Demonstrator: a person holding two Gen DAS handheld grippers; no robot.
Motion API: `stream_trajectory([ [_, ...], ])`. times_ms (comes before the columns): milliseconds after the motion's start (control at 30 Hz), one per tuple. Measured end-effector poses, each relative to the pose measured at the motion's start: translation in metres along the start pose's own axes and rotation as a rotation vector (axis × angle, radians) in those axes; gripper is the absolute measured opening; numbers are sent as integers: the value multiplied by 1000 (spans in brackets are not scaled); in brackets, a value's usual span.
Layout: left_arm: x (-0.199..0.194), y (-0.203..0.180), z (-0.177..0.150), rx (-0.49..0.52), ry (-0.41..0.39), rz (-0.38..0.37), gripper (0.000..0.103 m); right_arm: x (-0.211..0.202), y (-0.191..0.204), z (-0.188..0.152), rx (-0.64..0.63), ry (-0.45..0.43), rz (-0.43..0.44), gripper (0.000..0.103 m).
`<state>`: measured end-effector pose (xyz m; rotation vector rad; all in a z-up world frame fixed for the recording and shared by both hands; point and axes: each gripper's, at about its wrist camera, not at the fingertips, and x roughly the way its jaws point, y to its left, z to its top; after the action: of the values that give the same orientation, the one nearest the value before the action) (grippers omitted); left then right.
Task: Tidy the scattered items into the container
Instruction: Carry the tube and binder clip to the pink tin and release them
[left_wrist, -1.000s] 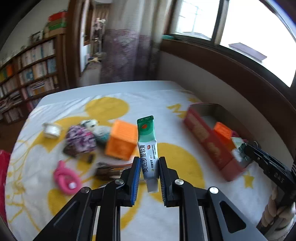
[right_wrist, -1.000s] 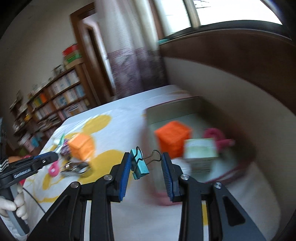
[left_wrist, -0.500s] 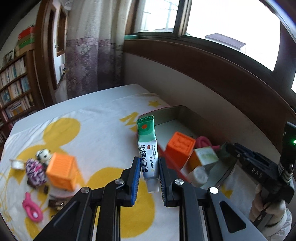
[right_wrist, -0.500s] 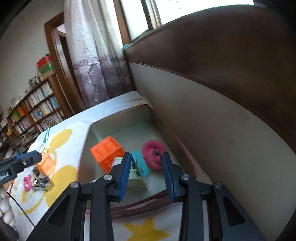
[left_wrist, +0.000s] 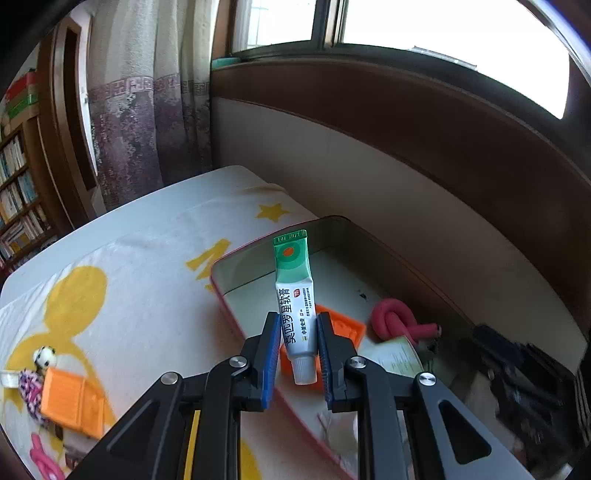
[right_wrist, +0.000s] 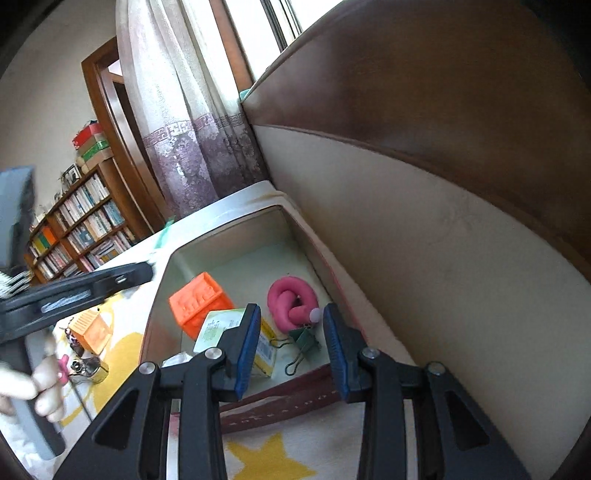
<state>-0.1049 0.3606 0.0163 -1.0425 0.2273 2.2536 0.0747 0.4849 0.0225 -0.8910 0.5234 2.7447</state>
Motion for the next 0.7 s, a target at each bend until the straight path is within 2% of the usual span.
stream_trajectory([
  [167, 23, 1, 9, -16, 15, 6, 21, 7, 7, -3, -19, 22, 20, 39],
  [367, 35, 21, 8, -90, 63, 14, 21, 13, 9, -3, -16, 34, 22, 40],
  [500, 30, 30, 4, -114, 68, 8, 21, 12, 14, -2, -16, 20, 19, 56],
  [633, 22, 37, 2, -129, 55, 8, 22, 9, 21, -1, -24, 8, 26, 58],
  [667, 19, 40, 1, -136, 53, 9, 24, 8, 24, -1, -26, 6, 28, 58],
  [700, 17, 45, 1, -146, 50, 9, 42, 8, 26, -1, -28, 6, 30, 58],
])
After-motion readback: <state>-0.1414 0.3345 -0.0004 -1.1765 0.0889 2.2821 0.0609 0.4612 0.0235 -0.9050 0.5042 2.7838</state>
